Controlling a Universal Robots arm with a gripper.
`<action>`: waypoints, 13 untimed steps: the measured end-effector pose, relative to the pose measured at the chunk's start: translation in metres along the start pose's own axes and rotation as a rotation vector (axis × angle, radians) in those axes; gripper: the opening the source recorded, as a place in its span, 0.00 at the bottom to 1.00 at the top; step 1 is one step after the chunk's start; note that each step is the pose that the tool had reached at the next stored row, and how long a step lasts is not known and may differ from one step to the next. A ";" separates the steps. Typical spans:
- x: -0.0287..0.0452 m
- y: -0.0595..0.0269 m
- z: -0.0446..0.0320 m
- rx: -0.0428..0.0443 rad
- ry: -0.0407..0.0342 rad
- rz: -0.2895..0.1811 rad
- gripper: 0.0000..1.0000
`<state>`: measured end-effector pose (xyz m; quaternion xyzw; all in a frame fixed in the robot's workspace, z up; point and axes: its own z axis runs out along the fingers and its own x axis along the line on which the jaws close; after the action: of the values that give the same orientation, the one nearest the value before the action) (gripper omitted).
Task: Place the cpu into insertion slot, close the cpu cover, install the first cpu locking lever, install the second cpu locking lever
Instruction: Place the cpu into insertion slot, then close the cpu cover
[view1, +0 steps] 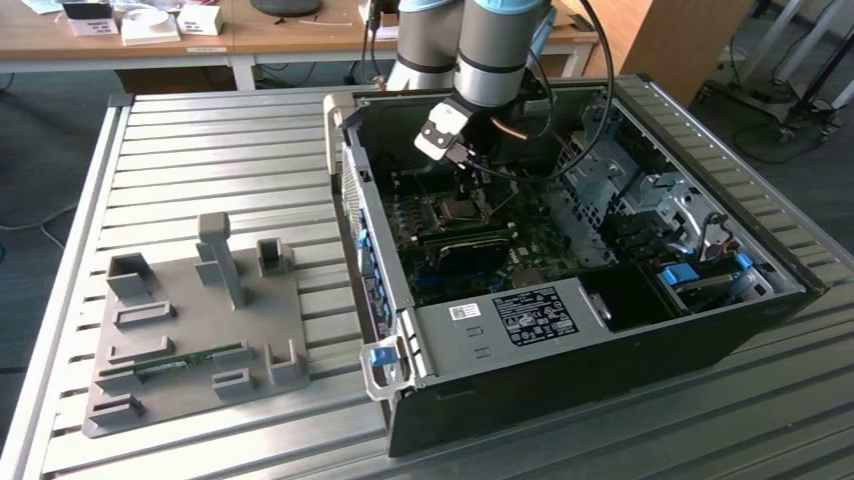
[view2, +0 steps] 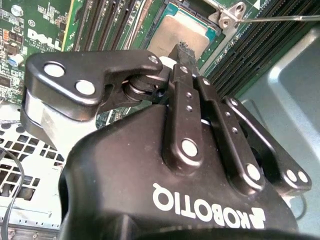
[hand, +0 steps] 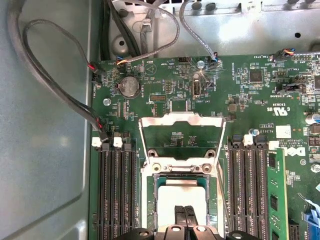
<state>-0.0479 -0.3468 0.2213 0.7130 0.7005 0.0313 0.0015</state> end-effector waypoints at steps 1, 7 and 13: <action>0.0000 0.0000 -0.0001 0.0000 -0.0001 0.000 0.11; 0.0000 0.0000 -0.0002 0.0000 0.0017 0.000 0.11; 0.0000 0.0001 -0.0021 0.0001 0.0015 0.000 0.11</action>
<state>-0.0479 -0.3469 0.2234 0.7130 0.7005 0.0318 0.0009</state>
